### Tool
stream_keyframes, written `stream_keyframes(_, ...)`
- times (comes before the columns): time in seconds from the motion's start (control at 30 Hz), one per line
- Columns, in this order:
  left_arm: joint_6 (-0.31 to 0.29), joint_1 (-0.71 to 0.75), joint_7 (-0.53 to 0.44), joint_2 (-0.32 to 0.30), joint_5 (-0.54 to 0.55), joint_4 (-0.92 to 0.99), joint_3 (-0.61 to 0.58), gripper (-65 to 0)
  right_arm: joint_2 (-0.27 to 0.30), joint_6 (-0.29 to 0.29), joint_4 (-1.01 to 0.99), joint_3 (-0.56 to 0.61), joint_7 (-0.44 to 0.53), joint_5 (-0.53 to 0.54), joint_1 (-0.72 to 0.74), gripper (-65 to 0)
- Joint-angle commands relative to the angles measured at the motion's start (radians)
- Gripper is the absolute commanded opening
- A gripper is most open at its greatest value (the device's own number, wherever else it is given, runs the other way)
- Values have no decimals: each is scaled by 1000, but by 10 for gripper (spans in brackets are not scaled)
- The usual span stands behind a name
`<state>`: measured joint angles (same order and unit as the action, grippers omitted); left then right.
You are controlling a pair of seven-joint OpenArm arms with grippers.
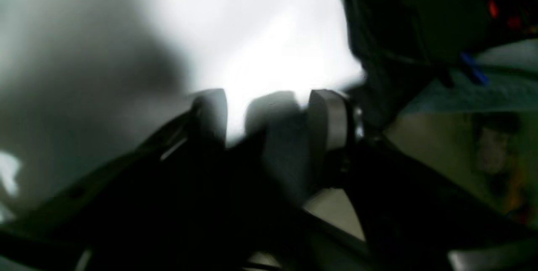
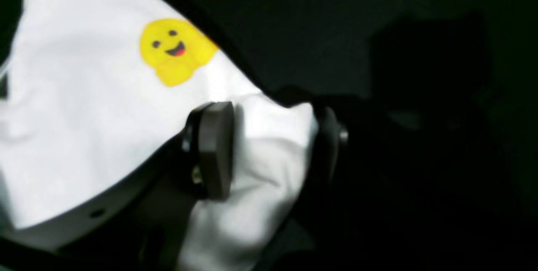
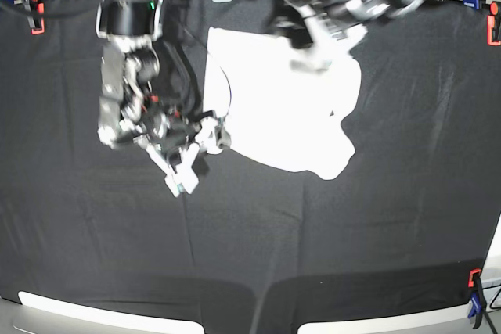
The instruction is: Layout the t-shirt on the table in an organized manner, then fold the t-shirt properly
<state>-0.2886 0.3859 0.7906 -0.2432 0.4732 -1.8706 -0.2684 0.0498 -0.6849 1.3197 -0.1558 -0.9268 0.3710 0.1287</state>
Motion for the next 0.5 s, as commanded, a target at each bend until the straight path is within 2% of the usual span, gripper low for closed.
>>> stream_keyframes(0.0,4,-26,-13,-6,-16,1,5,-362,-1,-13,23,2,-29,27,-8,-359)
stream_keyframes(0.13,13,-88,9,-20,-181,44,8,-362,0,-13,102,2,-76,60,-104,-359)
stream_keyframes(0.3,15,-128,21,-82,-325,45,8,-362,0,-13,293,2,-104,83,-251,-359)
stream_keyframes(0.37,15,-151,24,-115,-363,45,8,-362,0,-13,374,2,-126,115,-310,-360)
stream_keyframes(0.47,16,-194,24,-161,-364,44,8,-362,-1,-13,463,10,-128,138,-386,-360)
